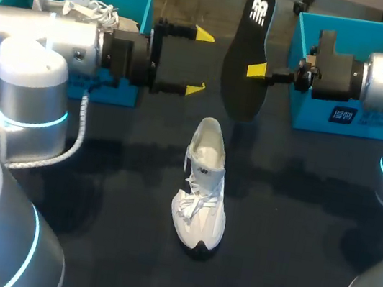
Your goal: Take the shoe out of the shoebox, open the shoe tongue, remove and reinsert the insole, then place the shoe into the shoebox
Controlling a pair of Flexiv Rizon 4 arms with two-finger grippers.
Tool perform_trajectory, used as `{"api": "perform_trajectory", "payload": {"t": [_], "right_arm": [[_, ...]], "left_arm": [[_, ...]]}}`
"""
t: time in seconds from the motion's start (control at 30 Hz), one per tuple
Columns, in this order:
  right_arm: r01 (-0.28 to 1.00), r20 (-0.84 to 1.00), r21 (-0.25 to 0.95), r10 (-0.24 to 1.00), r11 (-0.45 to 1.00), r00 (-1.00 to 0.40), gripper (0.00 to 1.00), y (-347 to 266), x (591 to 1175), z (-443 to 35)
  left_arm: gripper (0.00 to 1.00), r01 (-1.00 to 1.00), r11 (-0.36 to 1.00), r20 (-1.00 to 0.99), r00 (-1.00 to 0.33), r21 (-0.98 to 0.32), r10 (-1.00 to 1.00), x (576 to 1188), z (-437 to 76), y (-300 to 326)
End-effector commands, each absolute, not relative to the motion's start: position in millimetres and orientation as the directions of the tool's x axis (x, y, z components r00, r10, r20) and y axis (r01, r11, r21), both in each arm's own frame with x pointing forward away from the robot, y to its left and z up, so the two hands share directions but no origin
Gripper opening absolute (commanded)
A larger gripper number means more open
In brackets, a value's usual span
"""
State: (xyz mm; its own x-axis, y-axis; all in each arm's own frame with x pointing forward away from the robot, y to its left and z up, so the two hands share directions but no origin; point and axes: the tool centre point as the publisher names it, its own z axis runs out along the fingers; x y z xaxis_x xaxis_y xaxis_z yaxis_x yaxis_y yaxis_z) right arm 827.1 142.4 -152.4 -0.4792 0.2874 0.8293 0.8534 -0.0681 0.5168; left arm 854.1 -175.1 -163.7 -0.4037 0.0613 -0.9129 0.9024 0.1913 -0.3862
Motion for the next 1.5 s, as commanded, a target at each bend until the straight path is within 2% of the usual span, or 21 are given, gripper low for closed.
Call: {"api": "perform_trajectory", "payload": {"t": [0.03, 0.5, 0.8, 1.13, 1.5], "right_arm": [[0.85, 0.829, 0.521, 0.288, -0.083, -0.48, 0.0, 148.2, 825.7, -157.2], [0.85, 0.829, 0.521, 0.288, -0.083, -0.48, 0.0, 148.2, 825.7, -157.2], [0.651, 0.63, 0.759, 0.249, 0.0, -0.735, 0.0, 139.7, 847.3, -206.6], [0.579, 0.565, 0.814, 0.168, 0.042, -0.808, 0.0, 148.7, 861.6, -235.5], [0.57, 0.56, 0.822, 0.158, 0.02, -0.813, 0.0, 151.4, 862.3, -239.3]], "left_arm": [[1.0, 0.862, 0.228, -0.861, -0.489, -0.453, 0.14, 844.3, -166.7, -156.8], [1.0, 0.74, 0.39, -0.669, -0.667, -0.548, 0.327, 839.0, -234.6, -124.0], [1.0, 0.606, 0.499, -0.556, -0.788, -0.62, 0.266, 823.0, -264.3, -132.7], [1.0, 0.525, 0.559, -0.477, -0.844, -0.642, 0.245, 815.0, -296.8, -137.2], [1.0, 0.447, 0.604, -0.395, -0.89, -0.66, 0.227, 814.0, -328.0, -142.9]]}}
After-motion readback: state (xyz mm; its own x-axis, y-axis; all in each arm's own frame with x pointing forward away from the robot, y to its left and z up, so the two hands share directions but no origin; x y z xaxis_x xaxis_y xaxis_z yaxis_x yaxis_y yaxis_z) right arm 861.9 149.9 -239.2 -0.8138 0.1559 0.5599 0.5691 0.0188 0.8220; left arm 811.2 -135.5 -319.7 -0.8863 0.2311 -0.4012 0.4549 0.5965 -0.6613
